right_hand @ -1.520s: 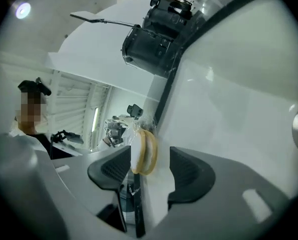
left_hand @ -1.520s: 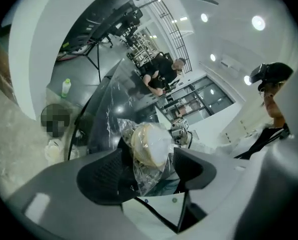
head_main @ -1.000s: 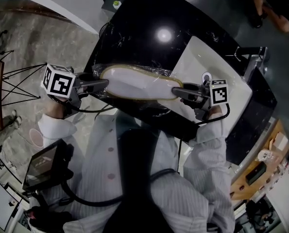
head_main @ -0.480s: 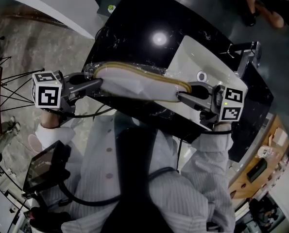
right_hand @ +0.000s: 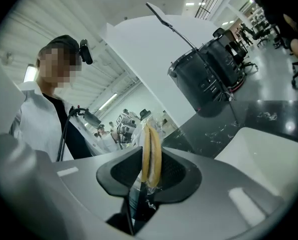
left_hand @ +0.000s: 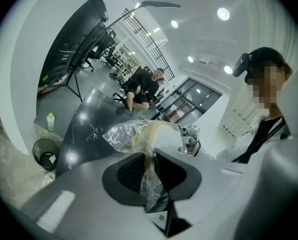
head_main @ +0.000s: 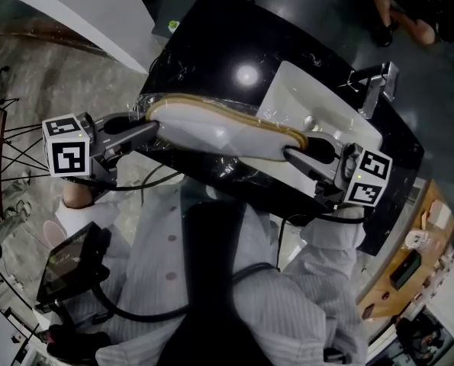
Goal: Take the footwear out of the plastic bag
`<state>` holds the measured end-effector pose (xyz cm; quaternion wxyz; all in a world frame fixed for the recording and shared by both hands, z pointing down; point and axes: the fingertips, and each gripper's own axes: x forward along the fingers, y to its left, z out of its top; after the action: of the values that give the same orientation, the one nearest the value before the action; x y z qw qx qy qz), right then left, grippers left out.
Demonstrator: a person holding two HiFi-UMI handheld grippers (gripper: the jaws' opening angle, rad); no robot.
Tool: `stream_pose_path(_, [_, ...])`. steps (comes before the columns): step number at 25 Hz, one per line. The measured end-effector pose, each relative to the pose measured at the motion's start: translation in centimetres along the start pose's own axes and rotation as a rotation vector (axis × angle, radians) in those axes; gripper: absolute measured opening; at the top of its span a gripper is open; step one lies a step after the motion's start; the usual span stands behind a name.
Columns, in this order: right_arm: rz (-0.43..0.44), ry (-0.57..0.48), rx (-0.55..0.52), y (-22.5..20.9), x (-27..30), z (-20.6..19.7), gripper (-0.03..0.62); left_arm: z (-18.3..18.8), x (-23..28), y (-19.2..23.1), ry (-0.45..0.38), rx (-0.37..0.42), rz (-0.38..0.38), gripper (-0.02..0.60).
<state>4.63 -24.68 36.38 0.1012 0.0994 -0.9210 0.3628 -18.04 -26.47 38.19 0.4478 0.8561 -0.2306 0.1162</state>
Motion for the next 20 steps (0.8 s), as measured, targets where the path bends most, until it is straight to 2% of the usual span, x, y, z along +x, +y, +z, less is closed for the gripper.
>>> stream_pose_path(7, [-0.157,-0.114,-0.081,-0.1,-1.9,2.0,0.127,2.3,0.0,-1.6,-0.081,0.034,0.077,0.054])
stream_pose_path(12, [-0.248,-0.198,-0.089,-0.7,-2.6,2.6,0.149,2.8,0.0,-1.9,-0.112,0.036,0.084,0.052])
stream_pose_path(17, [-0.290,-0.266,-0.086,-0.8,-3.9,3.2,0.161,3.0,-0.4,-1.9,-0.132,0.029,0.108,0.051])
stream_pose_path(18, [-0.293,-0.272,-0.090,-0.8,-4.0,3.3,0.136,3.1,-0.5,-1.7,-0.138,0.026,0.114,0.051])
stream_pose_path(20, [-0.293,-0.270,-0.109,-0.5,-4.1,3.5,0.132,3.3,-0.8,-1.6,-0.153,0.021,0.120,0.051])
